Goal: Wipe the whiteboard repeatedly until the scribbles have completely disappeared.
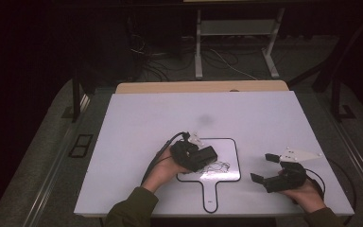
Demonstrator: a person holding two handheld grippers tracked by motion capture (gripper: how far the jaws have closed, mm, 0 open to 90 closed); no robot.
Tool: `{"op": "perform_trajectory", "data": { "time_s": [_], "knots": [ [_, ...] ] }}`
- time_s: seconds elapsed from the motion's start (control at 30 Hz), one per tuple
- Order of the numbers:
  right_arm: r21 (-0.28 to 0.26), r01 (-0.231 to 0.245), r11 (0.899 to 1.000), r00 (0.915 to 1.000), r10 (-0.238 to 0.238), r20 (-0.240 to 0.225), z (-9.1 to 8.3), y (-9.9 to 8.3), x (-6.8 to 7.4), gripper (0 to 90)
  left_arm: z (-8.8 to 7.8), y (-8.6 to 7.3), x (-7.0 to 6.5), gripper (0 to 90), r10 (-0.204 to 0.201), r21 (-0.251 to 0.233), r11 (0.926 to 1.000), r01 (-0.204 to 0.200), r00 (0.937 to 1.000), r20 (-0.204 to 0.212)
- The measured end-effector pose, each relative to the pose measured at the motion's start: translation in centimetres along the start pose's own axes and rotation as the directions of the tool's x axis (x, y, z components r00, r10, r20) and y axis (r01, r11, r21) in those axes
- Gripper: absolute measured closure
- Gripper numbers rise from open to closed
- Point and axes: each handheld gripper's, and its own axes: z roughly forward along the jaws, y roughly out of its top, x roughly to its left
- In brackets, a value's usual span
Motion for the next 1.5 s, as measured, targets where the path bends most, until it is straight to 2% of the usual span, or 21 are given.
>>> {"op": "perform_trajectory", "data": {
  "time_s": [0.27, 0.5, 0.53, 0.67, 0.97, 1.0, 1.2, 1.27, 1.37, 1.5],
  "knots": [
    [0.001, 0.002, 1.000, 1.0000, -0.002, -0.001, 0.0, 0.0, 0.0, 0.0, 0.0, 0.0, -1.0, 39.7, 0.029, 0.006, 0.9996, -0.029, 0.9994, 0.019],
    [0.000, 0.000, 1.000, 1.0000, 0.000, 0.002, 0.0, 0.0, 0.0, 0.0, -0.3, -0.7, -2.2, 39.7, 0.039, 0.005, 0.9992, -0.039, 0.9984, 0.041],
    [0.000, -0.001, 1.000, 1.0000, 0.001, 0.001, 0.0, 0.0, 0.0, 0.0, -0.4, -0.7, -2.3, 39.7, 0.050, 0.010, 0.9987, -0.051, 0.9978, 0.043],
    [0.000, 0.002, 1.000, 1.0000, -0.002, 0.002, 0.0, 0.0, 0.0, 0.0, -0.4, -0.7, -2.2, 39.7, 0.054, 0.012, 0.9985, -0.054, 0.9982, 0.028],
    [0.001, 0.002, 1.000, 1.0000, -0.002, 0.002, 0.0, 0.0, 0.0, 0.0, -0.4, -0.6, -1.2, 39.7, 0.034, 0.011, 0.9993, -0.034, 0.9994, -0.008],
    [0.001, 0.002, 1.000, 1.0000, -0.002, 0.003, 0.0, 0.0, 0.0, 0.0, -0.4, -0.6, -1.1, 39.7, 0.022, 0.012, 0.9997, -0.022, 0.9997, -0.012],
    [0.001, 0.001, 1.000, 1.0000, -0.001, 0.003, 0.0, 0.0, 0.0, 0.0, -0.6, -0.8, 0.1, 39.7, -0.001, 0.007, 1.0000, 0.002, 0.9993, -0.037],
    [0.001, 0.002, 1.000, 1.0000, -0.002, 0.002, 0.0, 0.0, 0.0, 0.0, -0.7, -0.7, 0.6, 39.7, 0.005, 0.018, 0.9998, -0.004, 0.9988, -0.049],
    [0.003, 0.002, 1.000, 1.0000, -0.002, 0.002, 0.0, 0.0, 0.0, 0.0, -0.7, -0.8, 1.1, 39.7, -0.013, 0.010, 0.9999, 0.013, 0.9982, -0.059],
    [0.003, 0.002, 1.000, 1.0000, -0.002, 0.003, 0.1, 0.0, 0.0, 0.0, -0.7, -0.8, 1.1, 39.7, -0.011, 0.014, 0.9998, 0.012, 0.9980, -0.061]
  ]
}}
